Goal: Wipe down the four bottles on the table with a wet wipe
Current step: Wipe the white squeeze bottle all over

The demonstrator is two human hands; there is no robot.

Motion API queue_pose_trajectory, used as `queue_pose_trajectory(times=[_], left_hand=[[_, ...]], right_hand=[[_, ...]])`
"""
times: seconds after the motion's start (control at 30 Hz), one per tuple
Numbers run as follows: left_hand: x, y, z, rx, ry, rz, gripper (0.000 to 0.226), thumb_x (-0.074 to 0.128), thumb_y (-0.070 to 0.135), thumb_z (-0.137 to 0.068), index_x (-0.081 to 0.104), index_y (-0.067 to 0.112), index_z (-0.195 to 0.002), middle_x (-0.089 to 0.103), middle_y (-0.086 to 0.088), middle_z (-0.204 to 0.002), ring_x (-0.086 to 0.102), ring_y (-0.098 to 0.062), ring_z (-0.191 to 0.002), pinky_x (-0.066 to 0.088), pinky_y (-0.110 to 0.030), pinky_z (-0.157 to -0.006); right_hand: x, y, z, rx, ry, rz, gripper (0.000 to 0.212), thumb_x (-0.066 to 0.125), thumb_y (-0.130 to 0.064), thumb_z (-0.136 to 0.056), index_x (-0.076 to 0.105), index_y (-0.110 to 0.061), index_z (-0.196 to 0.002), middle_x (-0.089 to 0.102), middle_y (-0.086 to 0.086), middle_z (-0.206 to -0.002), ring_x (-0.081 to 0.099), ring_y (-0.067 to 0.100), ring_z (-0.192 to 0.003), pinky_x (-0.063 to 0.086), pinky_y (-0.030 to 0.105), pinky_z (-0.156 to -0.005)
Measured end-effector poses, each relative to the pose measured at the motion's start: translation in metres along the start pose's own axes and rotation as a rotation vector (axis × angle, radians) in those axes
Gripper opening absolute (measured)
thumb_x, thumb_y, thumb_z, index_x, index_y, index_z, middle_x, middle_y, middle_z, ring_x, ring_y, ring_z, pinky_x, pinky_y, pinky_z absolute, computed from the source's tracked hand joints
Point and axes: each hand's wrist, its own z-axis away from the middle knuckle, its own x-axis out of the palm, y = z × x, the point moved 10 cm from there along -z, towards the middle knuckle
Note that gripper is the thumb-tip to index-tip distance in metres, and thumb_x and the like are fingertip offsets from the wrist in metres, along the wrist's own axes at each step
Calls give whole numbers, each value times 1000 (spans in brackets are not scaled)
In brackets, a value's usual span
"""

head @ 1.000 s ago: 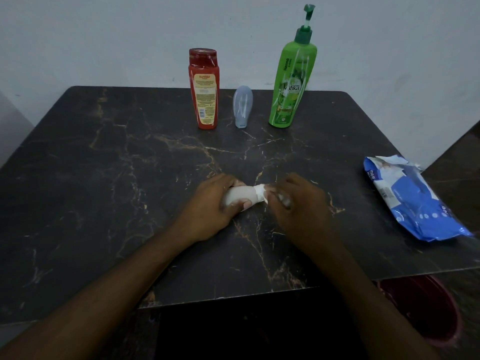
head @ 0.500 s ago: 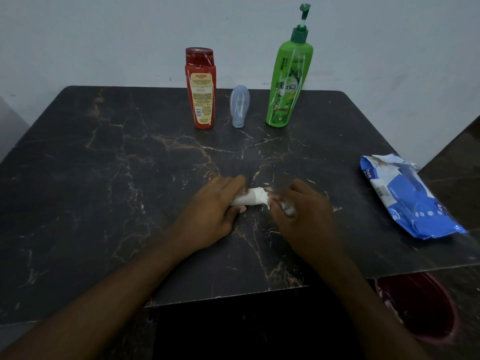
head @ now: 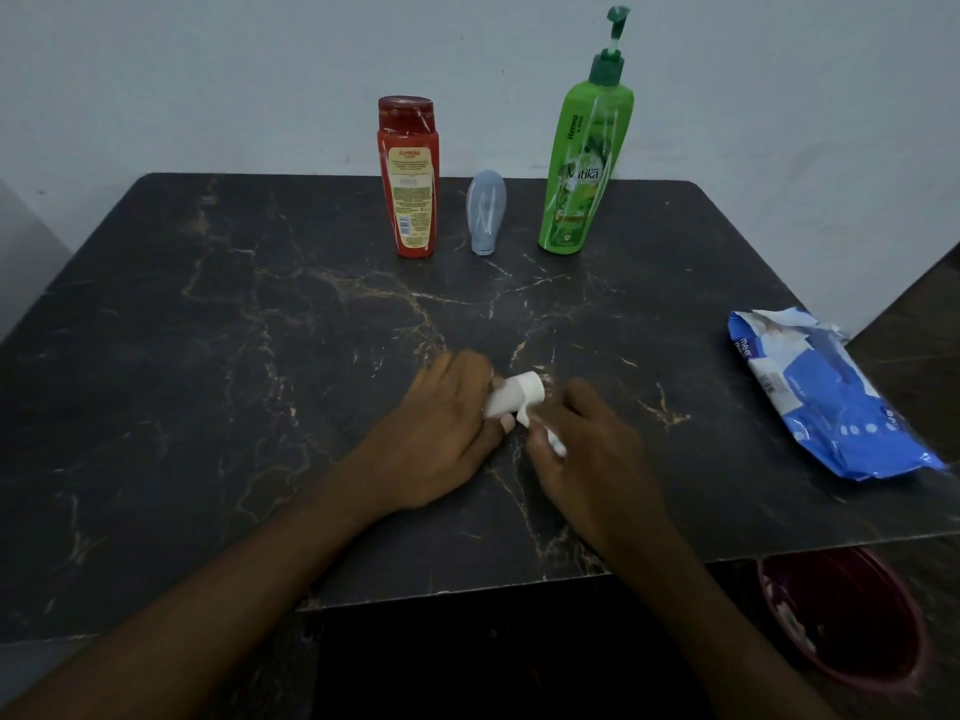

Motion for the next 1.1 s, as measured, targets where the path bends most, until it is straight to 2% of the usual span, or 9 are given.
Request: queue_pose_trajectory(times=[0.1,0.17,0.3,0.47,0.57,0.7,0.87,0.97,1.1], left_hand=[[5,-3,-1,-33,-27,-49,45,38,53,-103,45,19,-133,43,5,-121,40,-12,-108,38,-29,-93],[8,-5,-2,-65,-49,-88,55,28,60,-103,46,20,-136,41,4,-119,39,-12,-109,41,-31,-94],[6,-5,-2,-51,-33,-140,46,32,57,-102,52,19,-118,38,4,-111,36,-13,-100,43,-36,-89],[2,-3,-3,-29,-2,-97,38,47,55,-99,52,19,-113,45,5,-107,40,-13,-96,43,-35,-85],[-1,-4,0,-59,-7,50,35,58,49,-97,53,20,-116,52,6,-106,46,-9,-93,44,-30,-81],[-4,-7,0,-84,4,107,34,65,44,-95,54,22,-119,57,8,-109,51,-5,-91,41,-22,-74],[-5,-11,1,-119,15,147,35,69,39,-93,52,24,-119,59,9,-111,53,-6,-92,39,-12,-73],[-8,-8,1,-114,35,129,30,70,36,-93,49,25,-112,53,12,-104,49,-5,-87,35,-11,-70],[-10,-6,4,-91,51,105,27,69,32,-94,49,23,-110,53,12,-101,47,-3,-85,36,-11,-71]], right_hand=[[-11,12,4,52,53,-63,1,67,-16,-89,66,-16,-89,54,-5,-88,51,7,-65,52,30,-56],[-24,17,-6,91,121,-97,3,67,-16,-89,68,-14,-90,55,-4,-86,52,7,-65,52,27,-56],[-39,13,-31,67,172,-94,6,69,-13,-89,72,-9,-93,59,0,-85,53,9,-66,47,18,-58],[-19,9,-46,19,53,-57,15,66,-17,-91,73,-14,-104,57,-6,-91,46,1,-71,35,4,-62],[-9,2,-35,-42,-17,-50,16,64,-17,-93,70,-14,-108,48,-11,-93,45,0,-72,35,9,-61],[-8,4,-7,-50,-16,-1,14,68,-17,-89,70,-13,-101,54,-6,-93,48,2,-70,49,21,-59],[-34,13,-10,34,117,-145,6,69,-17,-88,68,-11,-86,57,-5,-85,52,4,-65,47,15,-57],[-42,5,-33,10,138,-126,7,68,-16,-90,72,-13,-96,60,-2,-88,54,7,-68,48,22,-59],[-12,-12,-31,-68,-2,-38,14,64,-15,-93,69,-13,-105,55,0,-93,54,13,-68,50,31,-58]])
